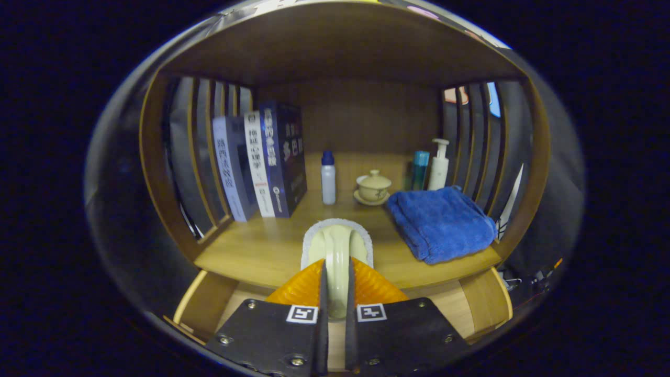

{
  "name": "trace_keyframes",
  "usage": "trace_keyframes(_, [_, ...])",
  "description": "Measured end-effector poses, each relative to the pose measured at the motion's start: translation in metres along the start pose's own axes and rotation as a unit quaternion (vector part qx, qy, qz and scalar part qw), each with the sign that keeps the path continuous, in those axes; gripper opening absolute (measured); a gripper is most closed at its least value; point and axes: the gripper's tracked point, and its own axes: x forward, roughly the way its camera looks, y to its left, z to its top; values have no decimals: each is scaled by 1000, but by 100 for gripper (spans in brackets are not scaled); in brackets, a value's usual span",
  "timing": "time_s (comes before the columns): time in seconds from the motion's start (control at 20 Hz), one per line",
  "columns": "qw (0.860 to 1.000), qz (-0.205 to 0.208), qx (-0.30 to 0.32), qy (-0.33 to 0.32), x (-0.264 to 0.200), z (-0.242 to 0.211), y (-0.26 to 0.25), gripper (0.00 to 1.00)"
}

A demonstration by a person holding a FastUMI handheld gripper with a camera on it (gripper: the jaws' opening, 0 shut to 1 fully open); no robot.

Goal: Pull open the drawer, take out the items inside it, and place them on the countertop above the cabinet.

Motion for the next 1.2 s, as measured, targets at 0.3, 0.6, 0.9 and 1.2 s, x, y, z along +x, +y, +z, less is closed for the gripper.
trace_keyframes(0.3, [998, -16, 20, -64, 52, 27, 4, 17])
trace_keyframes(0.6, [995, -4, 47, -87, 88, 41, 7, 17])
trace_keyframes(0.9, [995, -19, 43, -90, 92, 44, 5, 17])
trace_keyframes(1.2, [993, -22, 63, -94, 81, 47, -3, 21])
